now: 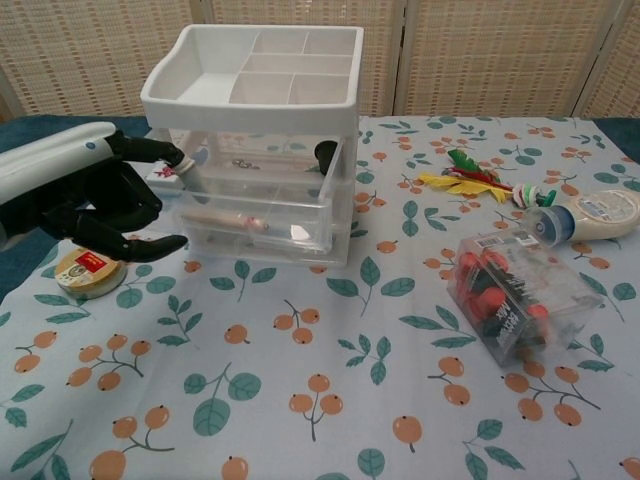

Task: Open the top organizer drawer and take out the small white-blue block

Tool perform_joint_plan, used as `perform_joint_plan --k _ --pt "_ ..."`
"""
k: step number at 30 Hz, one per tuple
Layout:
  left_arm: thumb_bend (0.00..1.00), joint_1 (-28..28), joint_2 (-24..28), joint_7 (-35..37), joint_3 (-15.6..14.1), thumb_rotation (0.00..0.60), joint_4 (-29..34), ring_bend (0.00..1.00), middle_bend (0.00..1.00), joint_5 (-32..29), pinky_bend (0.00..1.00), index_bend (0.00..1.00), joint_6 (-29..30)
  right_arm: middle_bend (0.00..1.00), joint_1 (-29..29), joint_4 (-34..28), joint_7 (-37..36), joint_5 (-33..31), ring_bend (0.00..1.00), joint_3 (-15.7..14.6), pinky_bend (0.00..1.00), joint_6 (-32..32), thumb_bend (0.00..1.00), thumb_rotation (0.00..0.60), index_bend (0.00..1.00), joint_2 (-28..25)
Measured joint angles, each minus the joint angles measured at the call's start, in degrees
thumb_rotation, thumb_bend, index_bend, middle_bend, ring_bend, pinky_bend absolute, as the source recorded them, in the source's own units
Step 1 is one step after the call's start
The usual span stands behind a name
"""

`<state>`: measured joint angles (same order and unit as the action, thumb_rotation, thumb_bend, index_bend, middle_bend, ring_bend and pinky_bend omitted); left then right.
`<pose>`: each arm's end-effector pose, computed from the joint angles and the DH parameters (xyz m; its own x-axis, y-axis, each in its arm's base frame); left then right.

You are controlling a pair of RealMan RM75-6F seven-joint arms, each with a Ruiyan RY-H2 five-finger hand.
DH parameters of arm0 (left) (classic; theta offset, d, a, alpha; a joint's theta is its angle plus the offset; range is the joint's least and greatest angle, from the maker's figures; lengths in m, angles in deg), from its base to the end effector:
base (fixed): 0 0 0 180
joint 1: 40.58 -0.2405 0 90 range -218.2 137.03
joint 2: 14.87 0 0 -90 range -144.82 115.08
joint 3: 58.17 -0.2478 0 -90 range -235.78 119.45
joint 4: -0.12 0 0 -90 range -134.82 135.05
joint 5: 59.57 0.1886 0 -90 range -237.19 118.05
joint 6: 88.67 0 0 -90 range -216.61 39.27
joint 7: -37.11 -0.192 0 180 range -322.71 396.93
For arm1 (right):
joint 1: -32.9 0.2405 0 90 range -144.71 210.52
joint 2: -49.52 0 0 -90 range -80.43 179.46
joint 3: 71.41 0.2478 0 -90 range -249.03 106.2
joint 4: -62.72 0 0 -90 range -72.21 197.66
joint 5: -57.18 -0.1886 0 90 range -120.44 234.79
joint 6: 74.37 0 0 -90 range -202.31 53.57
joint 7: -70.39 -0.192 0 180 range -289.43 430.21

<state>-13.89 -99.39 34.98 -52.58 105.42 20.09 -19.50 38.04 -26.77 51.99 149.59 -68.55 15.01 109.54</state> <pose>-0.1179 0.2839 0.0239 -0.0435 0.3213 0.9460 0.9386 -0.3112 0.1489 -0.2803 -0.2271 0.2044 0.2070 0.0427 0.9774 -0.9675 -0.1390 0.2110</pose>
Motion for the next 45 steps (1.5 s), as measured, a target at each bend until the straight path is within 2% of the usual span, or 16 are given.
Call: perform_joint_plan --k 5,10,17,26,33,37,40,45 --pt "0.29 -0.1 0.8 -0.3 -0.5 0.6 0.7 1.0 0.92 0.9 1.0 0.38 0.0 0.21 -0.2 0.0 0.0 0.0 0.08 0.0 0.13 0.2 0.29 0.6 0.07 -0.1" --pt "0.29 -0.2 1.5 -0.6 -0.7 0.6 1.6 1.0 0.92 1.6 1.0 0.29 0.1 0.21 -0.2 -0.1 0.0 0.0 0.08 0.1 0.13 0.5 0.29 0.6 0.07 -0.3" --pt "0.29 -0.4 4.7 -1.0 -1.5 0.6 3.4 1.0 0.92 3.0 1.0 0.27 0.0 0.21 -0.3 -0.7 0.5 0.2 0.08 0.5 0.13 1.3 0.29 0.6 0.07 -1.3" --pt "0.3 0.7 15.5 -0.6 -2.0 0.6 5.7 1.0 0.92 8.0 1.0 0.28 -1.5 0.21 -0.4 -1.8 1.4 0.5 0.08 0.7 0.13 1.8 0.29 0.6 0.07 -2.5" --pt "0.36 5.6 23.4 1.7 -0.3 0.6 3.9 1.0 0.92 12.6 1.0 0.29 -5.6 0.21 0.0 -2.4 1.7 1.0 0.08 0.7 0.13 1.3 0.29 0.6 0.07 -2.7" --pt "0.44 8.0 25.8 3.1 0.8 0.6 3.2 1.0 0.93 14.0 1.0 0.3 -7.6 0.21 0.2 -2.5 1.8 1.3 0.08 0.6 0.13 1.2 0.29 0.6 0.07 -2.6" --pt "0.57 10.1 27.2 3.8 1.2 0.6 2.6 1.0 0.95 15.0 1.0 0.3 -10.2 0.21 0.1 -2.5 1.7 1.3 0.08 0.6 0.13 1.4 0.29 0.6 0.07 -2.7" --pt "0.71 13.3 29.2 3.1 1.4 0.6 2.1 1.0 0.99 15.3 1.0 0.27 -15.5 0.21 0.3 -2.7 1.8 1.6 0.08 0.8 0.13 1.7 0.29 0.6 0.07 -3.0"
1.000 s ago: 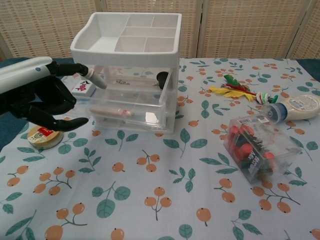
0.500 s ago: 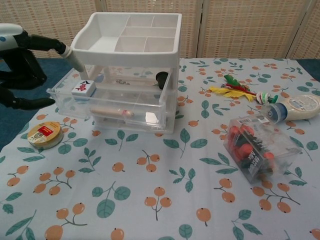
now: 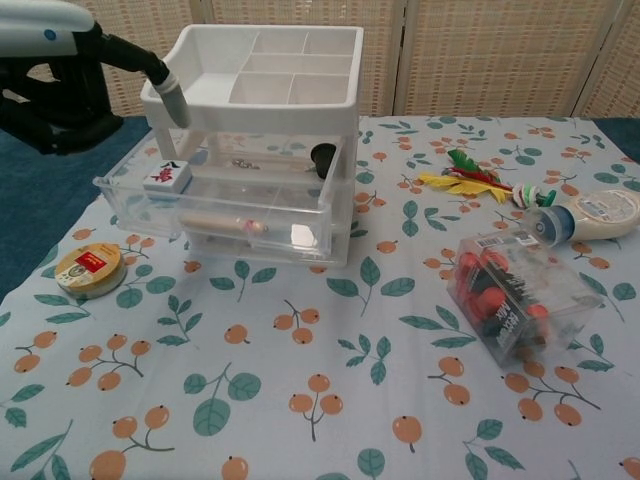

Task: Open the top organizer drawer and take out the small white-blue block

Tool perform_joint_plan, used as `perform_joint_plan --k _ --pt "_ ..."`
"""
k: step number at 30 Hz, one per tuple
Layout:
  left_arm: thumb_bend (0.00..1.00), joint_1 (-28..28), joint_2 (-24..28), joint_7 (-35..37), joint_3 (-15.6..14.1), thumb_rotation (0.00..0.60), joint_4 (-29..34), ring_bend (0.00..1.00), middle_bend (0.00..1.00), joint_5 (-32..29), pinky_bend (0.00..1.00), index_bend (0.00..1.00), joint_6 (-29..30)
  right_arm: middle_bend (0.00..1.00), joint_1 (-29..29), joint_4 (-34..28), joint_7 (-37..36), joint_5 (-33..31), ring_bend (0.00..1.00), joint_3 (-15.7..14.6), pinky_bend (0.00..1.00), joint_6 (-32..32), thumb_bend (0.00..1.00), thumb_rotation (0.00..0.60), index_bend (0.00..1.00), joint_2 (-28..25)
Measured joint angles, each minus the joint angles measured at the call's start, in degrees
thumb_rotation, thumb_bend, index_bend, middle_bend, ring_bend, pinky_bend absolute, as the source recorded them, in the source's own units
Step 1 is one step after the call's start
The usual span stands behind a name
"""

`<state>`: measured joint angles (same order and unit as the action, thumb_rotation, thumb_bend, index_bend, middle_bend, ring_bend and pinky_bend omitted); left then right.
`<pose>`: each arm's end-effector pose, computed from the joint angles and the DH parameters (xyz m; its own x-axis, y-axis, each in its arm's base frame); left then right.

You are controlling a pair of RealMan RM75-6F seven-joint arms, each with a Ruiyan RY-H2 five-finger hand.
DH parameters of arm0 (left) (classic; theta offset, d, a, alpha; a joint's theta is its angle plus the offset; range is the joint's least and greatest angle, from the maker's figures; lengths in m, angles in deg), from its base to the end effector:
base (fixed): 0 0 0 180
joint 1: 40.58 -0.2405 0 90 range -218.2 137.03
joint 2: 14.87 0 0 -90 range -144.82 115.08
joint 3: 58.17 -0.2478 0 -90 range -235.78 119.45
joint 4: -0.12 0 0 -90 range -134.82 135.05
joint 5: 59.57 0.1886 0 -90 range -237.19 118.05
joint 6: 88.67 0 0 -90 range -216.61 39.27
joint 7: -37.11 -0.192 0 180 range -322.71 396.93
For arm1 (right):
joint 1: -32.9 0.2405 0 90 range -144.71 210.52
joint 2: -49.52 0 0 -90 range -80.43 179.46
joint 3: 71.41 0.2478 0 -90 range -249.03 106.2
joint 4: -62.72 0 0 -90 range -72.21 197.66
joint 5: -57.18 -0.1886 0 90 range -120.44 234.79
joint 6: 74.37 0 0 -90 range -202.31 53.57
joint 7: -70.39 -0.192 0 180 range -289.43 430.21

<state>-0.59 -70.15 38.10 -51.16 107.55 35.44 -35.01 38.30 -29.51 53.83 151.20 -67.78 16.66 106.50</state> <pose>-0.0853 0.3165 0.1061 0.5540 0.1778 0.8133 0.6537 -0.6979 -0.2927 -0.2638 -0.2286 0.2201 0.2379 0.0799 0.9680 -0.9511 -0.1829 0.2488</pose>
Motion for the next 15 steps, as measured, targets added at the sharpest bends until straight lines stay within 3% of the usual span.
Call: perform_joint_plan --k 3,5,9,12,15 --pt "0.76 1.9 1.2 0.3 -0.1 0.591 0.5 1.0 1.0 -0.8 1.0 0.23 -3.7 0.21 0.3 -0.3 0.3 0.3 0.08 0.2 0.13 0.0 0.29 0.6 0.07 -0.2" --pt "0.77 3.2 2.0 0.8 -0.1 0.505 0.8 1.0 1.0 -1.3 1.0 0.21 -6.0 0.21 0.5 -0.5 0.4 0.4 0.08 0.2 0.13 -0.2 0.29 0.6 0.07 -0.4" --pt "0.78 6.0 3.5 0.5 -0.1 0.256 1.1 1.0 1.0 -2.2 1.0 0.18 -10.3 0.21 0.9 -1.1 0.9 0.7 0.08 0.3 0.13 -0.4 0.29 0.6 0.07 -0.7" --pt "0.78 7.2 4.2 -1.5 -0.2 0.149 1.4 1.0 1.0 -2.6 1.0 0.16 -12.4 0.21 1.0 -1.3 1.0 0.7 0.08 0.3 0.13 -0.6 0.29 0.6 0.07 -0.7" --pt "0.78 7.9 4.7 -4.6 -0.5 0.106 1.8 1.0 1.0 -3.4 1.0 0.14 -14.2 0.21 1.0 -1.2 1.0 0.5 0.08 0.2 0.13 -0.8 0.29 0.6 0.07 -0.6"
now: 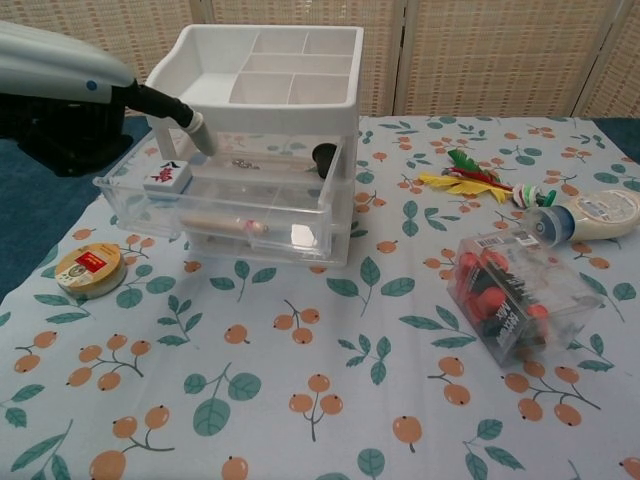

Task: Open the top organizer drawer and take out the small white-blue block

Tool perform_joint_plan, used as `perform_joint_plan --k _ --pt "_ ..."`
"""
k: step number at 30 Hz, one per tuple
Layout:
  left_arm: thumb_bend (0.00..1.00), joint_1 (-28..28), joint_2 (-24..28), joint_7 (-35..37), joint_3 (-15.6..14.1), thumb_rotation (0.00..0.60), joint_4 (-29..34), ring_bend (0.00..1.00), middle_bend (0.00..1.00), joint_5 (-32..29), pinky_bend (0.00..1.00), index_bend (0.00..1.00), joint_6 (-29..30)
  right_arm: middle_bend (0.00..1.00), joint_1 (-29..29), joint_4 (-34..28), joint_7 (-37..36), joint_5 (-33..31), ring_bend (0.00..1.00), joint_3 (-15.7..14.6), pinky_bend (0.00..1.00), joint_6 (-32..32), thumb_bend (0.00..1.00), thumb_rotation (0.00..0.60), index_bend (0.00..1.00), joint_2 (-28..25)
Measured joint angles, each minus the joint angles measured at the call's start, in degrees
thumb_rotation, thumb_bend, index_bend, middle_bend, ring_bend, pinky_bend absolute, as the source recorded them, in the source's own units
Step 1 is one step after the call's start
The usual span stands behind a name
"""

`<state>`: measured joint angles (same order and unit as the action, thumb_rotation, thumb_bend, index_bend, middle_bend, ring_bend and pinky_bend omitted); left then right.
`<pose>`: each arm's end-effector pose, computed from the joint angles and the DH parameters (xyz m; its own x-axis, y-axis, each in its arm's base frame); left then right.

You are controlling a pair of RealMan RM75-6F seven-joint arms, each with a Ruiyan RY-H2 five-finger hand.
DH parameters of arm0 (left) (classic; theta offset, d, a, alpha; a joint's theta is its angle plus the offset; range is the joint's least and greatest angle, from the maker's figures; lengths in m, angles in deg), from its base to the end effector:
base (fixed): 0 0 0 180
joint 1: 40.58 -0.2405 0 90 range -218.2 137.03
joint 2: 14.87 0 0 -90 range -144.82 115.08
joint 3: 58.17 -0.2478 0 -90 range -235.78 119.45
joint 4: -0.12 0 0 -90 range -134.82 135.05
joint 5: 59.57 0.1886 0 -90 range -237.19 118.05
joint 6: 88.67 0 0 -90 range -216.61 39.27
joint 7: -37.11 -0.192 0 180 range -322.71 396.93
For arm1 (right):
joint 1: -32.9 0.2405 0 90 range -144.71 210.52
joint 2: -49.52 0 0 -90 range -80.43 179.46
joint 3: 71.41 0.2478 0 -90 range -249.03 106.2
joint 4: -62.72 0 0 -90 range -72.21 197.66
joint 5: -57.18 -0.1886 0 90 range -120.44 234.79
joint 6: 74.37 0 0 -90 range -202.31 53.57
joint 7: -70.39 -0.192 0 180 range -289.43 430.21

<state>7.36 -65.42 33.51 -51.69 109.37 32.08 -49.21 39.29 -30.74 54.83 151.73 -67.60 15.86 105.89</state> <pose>-0.0806 0.3237 0.0928 0.7497 0.2033 0.6298 0.5313 -0.7523 -0.3896 -0.2559 -0.2333 0.2186 0.2456 0.0732 0.9666 -0.9447 -0.2054 0.2556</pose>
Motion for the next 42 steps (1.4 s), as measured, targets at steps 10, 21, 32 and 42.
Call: perform_joint_plan --k 10,21,32,42 --pt "0.78 1.3 2.0 -10.2 -0.8 0.07 2.2 1.0 1.0 -6.8 1.0 0.14 -3.7 0.21 -0.1 0.8 -0.7 -0.4 0.08 -0.2 0.13 -0.2 0.29 0.6 0.07 0.5" --pt "0.78 1.4 5.1 -19.6 -3.0 0.006 6.0 1.0 1.0 -14.3 1.0 0.15 -5.5 0.21 -0.3 1.8 -1.8 -0.2 0.08 -0.4 0.13 0.4 0.29 0.6 0.07 0.8" --pt "0.78 3.6 4.4 -28.1 -5.1 0.0 6.3 1.0 1.0 -23.5 1.0 0.15 -5.9 0.21 -0.7 2.3 -2.5 -0.5 0.08 -0.5 0.13 0.9 0.29 0.6 0.07 1.0" --pt "0.78 6.3 2.3 -33.8 -6.9 0.0 6.5 1.0 1.0 -30.9 1.0 0.15 -3.1 0.21 -1.1 2.6 -2.7 -0.7 0.08 -0.6 0.13 1.2 0.29 0.6 0.07 1.0"
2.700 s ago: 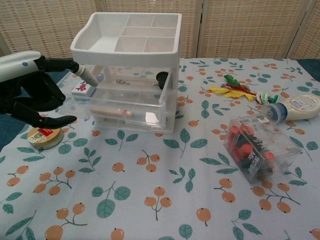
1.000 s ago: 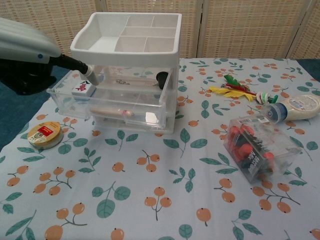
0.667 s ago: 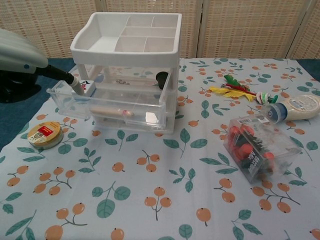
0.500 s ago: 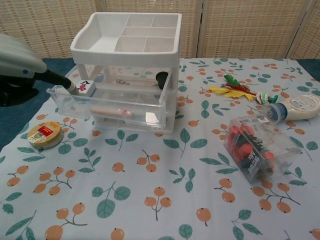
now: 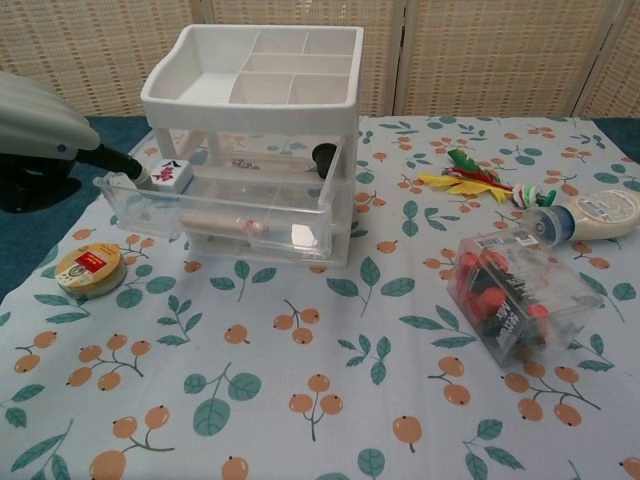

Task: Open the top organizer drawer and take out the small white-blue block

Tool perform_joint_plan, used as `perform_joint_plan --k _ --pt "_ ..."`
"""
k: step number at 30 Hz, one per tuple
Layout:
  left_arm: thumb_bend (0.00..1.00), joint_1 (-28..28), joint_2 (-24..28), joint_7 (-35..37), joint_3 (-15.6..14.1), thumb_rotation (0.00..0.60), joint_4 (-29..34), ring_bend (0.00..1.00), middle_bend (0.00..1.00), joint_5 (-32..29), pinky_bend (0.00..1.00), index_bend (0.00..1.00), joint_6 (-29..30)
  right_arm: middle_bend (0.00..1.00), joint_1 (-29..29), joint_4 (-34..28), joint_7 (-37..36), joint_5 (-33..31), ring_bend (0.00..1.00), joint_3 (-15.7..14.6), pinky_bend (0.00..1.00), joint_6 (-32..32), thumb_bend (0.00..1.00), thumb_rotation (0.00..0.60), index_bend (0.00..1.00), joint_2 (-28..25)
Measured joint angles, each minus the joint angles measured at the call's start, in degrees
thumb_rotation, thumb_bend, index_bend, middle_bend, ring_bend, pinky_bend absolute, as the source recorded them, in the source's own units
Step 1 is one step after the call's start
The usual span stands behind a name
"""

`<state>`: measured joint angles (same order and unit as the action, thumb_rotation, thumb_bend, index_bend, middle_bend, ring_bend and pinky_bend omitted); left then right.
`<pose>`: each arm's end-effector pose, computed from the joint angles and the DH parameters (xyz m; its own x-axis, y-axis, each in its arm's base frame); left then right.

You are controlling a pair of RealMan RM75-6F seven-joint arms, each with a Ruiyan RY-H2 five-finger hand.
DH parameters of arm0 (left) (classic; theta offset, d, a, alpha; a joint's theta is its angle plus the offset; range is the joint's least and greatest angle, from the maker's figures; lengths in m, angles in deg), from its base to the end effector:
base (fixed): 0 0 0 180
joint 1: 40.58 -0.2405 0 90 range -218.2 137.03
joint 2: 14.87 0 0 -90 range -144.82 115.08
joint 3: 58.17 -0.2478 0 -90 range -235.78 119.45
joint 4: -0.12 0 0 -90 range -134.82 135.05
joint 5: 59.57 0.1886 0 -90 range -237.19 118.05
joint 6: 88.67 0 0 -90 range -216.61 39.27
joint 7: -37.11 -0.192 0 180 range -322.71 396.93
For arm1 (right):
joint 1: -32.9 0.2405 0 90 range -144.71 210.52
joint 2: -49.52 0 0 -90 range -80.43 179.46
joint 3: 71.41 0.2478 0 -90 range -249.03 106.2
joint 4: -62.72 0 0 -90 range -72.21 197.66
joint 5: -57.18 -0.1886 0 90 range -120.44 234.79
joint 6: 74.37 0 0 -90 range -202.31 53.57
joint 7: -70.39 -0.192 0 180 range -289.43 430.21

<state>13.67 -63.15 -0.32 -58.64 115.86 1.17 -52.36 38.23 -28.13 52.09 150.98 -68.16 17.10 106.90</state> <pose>-0.1165 0.3270 0.0901 0.8926 0.2313 0.3869 0.4346 -0.6695 -0.6024 -0.2686 -0.2275 0.2206 0.2248 0.0782 0.9713 -0.9553 -0.1789 0.2355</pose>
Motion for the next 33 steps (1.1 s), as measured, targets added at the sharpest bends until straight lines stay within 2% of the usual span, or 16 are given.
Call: perform_joint_plan --k 7,15,33 --pt "0.78 2.0 -1.8 -1.4 -0.6 0.0 -0.5 1.0 1.0 -2.9 1.0 0.14 1.2 0.21 -0.4 0.1 -0.1 -0.2 0.08 0.0 0.13 0.4 0.29 0.6 0.07 -0.2" --pt "0.78 3.3 -2.7 -1.4 -0.4 0.0 0.1 1.0 1.0 -2.9 1.0 0.12 2.8 0.21 -0.7 0.1 -0.2 -0.5 0.08 0.0 0.13 0.6 0.29 0.6 0.07 -0.3" --pt "0.78 4.1 -1.2 -1.2 -1.2 0.0 -0.3 1.0 1.0 -4.4 1.0 0.11 4.5 0.21 -1.0 0.6 -0.7 -0.4 0.08 -0.1 0.13 0.8 0.29 0.6 0.07 0.0"
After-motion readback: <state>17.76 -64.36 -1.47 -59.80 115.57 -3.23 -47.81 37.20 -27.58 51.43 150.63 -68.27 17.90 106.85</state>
